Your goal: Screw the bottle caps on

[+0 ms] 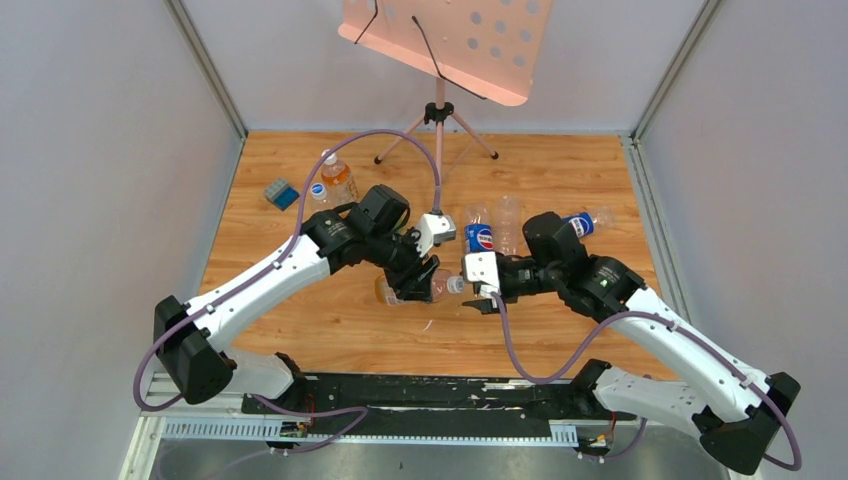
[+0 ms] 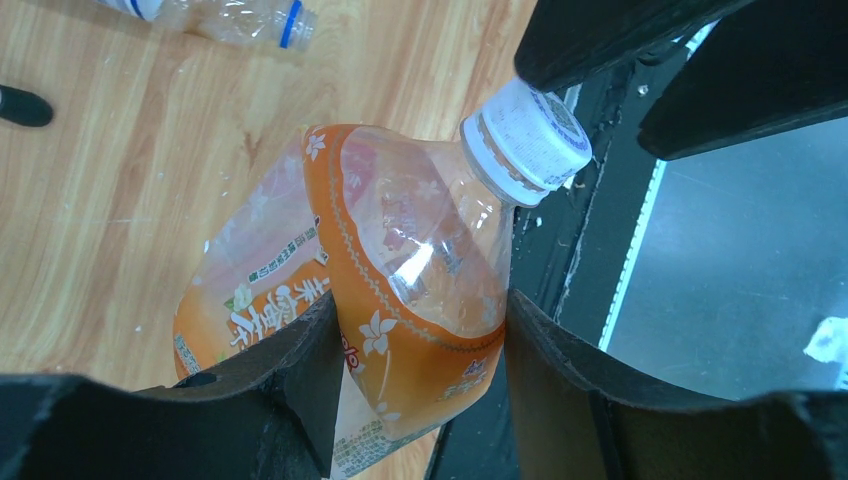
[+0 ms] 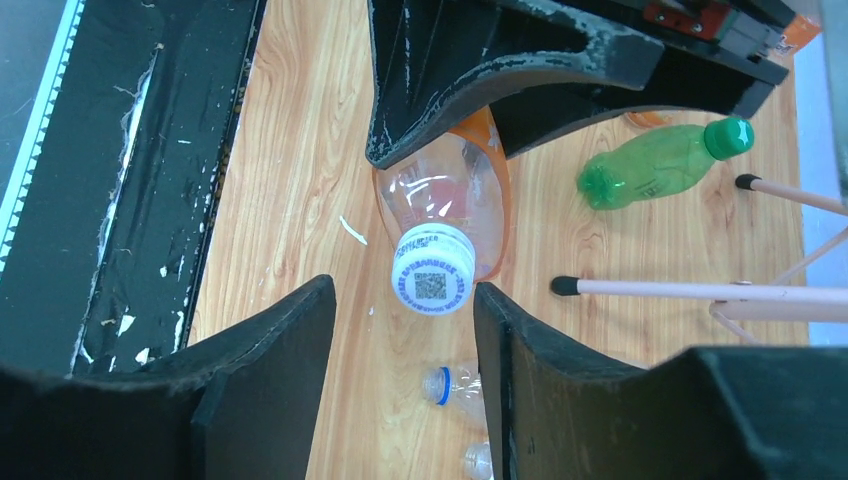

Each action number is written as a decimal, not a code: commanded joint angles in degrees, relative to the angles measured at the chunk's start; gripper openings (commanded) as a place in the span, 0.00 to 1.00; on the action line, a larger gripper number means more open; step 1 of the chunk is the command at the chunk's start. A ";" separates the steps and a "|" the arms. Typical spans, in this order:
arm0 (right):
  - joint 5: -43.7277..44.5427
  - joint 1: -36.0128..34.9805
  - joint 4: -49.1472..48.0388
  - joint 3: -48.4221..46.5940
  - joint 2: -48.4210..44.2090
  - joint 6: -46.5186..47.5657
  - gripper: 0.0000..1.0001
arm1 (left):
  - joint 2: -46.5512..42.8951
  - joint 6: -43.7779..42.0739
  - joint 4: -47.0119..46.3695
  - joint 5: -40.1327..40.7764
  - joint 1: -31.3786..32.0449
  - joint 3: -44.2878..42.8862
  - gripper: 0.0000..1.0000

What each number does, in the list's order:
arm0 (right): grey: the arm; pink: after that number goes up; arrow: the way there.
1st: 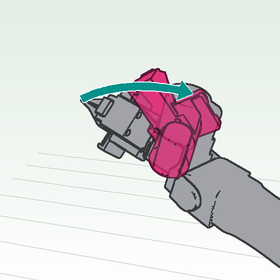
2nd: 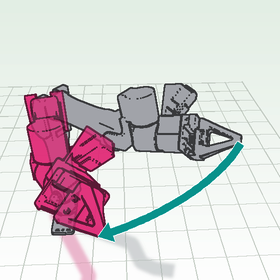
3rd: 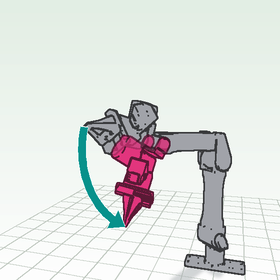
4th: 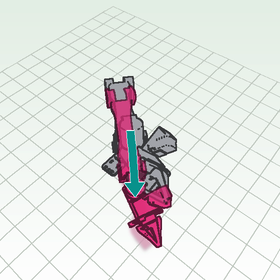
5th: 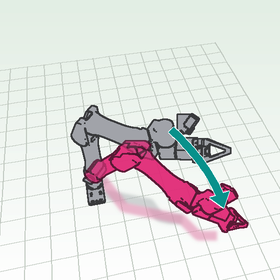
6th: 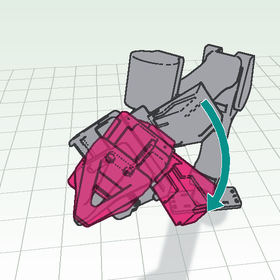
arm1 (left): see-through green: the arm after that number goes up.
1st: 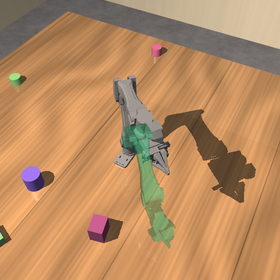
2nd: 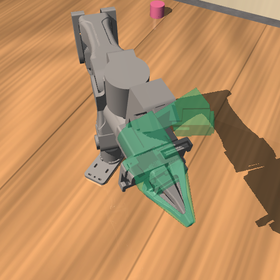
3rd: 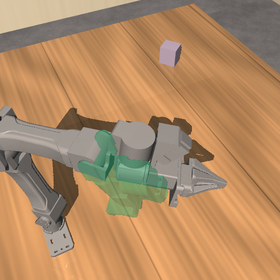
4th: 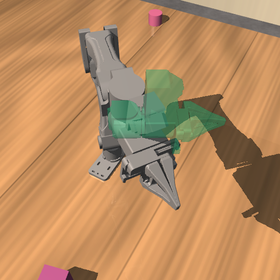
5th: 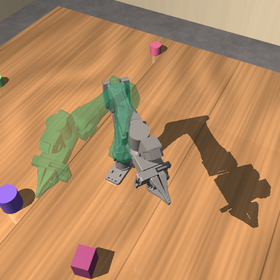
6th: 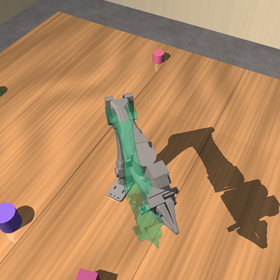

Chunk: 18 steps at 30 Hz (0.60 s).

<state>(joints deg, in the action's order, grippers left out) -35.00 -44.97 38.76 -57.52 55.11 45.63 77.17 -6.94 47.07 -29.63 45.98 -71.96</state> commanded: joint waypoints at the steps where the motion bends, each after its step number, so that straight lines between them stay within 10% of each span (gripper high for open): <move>1: 1.06 -1.70 -1.11 -2.33 1.14 2.93 0.53 | -0.41 -1.75 0.00 -4.23 -0.32 -2.36 0.00; 12: 3.84 -2.75 -3.49 -2.10 2.62 -1.85 0.28 | -1.09 -0.22 -1.77 -5.52 -0.36 -2.02 0.00; 18: 6.38 -2.75 -6.74 -3.31 6.10 -24.64 0.02 | -4.93 8.79 -11.21 0.99 -0.04 2.47 0.00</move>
<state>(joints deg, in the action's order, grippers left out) -30.20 -47.35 37.32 -58.04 58.65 40.36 76.90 -5.48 47.05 -32.42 45.78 -71.59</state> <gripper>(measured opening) 0.340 0.606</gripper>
